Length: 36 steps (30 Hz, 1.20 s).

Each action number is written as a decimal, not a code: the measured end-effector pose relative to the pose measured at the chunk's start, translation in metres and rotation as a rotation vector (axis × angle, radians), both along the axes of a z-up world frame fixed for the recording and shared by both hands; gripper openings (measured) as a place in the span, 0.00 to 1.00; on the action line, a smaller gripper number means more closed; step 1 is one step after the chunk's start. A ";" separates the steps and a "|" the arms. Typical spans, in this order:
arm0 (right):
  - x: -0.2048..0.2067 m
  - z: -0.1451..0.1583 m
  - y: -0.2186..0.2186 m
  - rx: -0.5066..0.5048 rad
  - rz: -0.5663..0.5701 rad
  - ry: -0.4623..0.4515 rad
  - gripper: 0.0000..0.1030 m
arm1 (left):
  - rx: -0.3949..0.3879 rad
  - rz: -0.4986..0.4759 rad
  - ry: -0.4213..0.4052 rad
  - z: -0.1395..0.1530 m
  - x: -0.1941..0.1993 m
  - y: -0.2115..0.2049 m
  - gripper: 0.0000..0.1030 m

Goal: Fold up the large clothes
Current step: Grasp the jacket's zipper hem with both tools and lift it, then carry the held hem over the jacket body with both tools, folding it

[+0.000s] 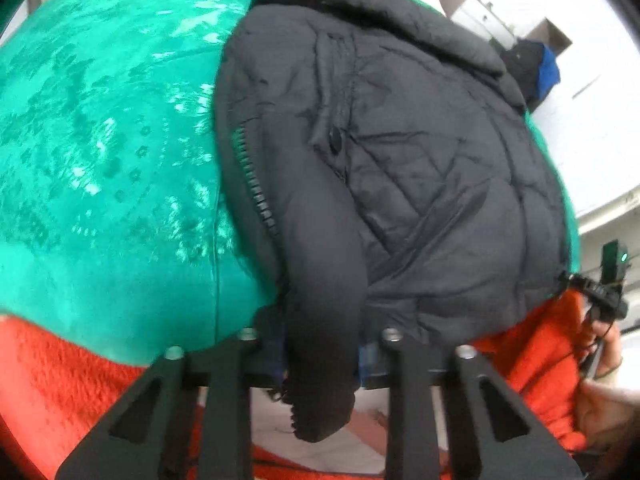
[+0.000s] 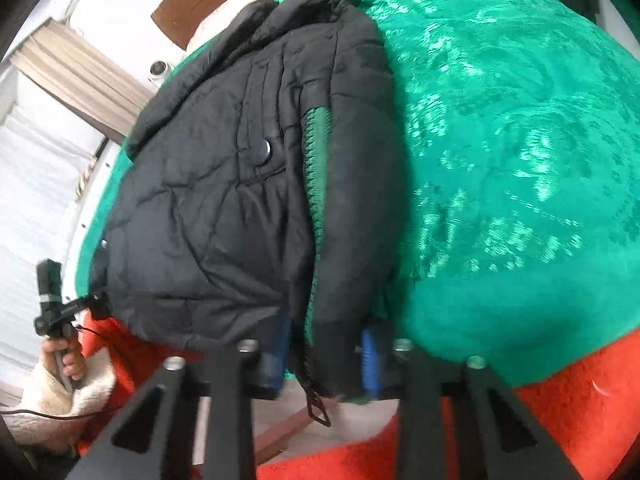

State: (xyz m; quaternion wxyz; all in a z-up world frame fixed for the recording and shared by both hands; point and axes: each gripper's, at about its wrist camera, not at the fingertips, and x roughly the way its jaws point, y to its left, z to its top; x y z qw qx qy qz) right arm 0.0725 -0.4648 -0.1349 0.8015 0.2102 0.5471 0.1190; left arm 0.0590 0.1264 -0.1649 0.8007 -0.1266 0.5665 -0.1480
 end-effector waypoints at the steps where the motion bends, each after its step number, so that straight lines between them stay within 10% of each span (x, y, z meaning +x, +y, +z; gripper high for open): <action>1: -0.003 0.004 -0.004 0.019 -0.002 -0.004 0.20 | -0.010 0.008 0.001 0.002 -0.002 0.002 0.17; 11: -0.066 0.046 -0.048 0.114 0.112 0.113 0.18 | -0.047 -0.082 0.110 0.027 -0.082 0.002 0.15; 19: -0.085 0.087 -0.101 0.485 -0.014 0.067 0.17 | -0.318 0.003 0.044 0.089 -0.091 0.033 0.14; 25: 0.012 0.143 -0.103 0.563 0.064 -0.174 0.17 | -0.374 0.016 -0.197 0.152 0.009 0.043 0.13; 30: 0.146 0.151 -0.101 0.482 0.029 -0.290 0.17 | -0.276 0.046 -0.338 0.178 0.131 0.029 0.16; 32: 0.189 0.143 -0.096 0.425 -0.023 -0.331 0.19 | -0.187 0.055 -0.338 0.172 0.187 0.010 0.32; 34: 0.225 0.128 -0.086 0.399 -0.070 -0.352 0.28 | -0.084 0.091 -0.271 0.157 0.238 -0.007 0.45; 36: 0.252 0.102 -0.087 0.394 -0.155 -0.298 0.58 | -0.027 0.129 -0.195 0.133 0.280 -0.019 0.51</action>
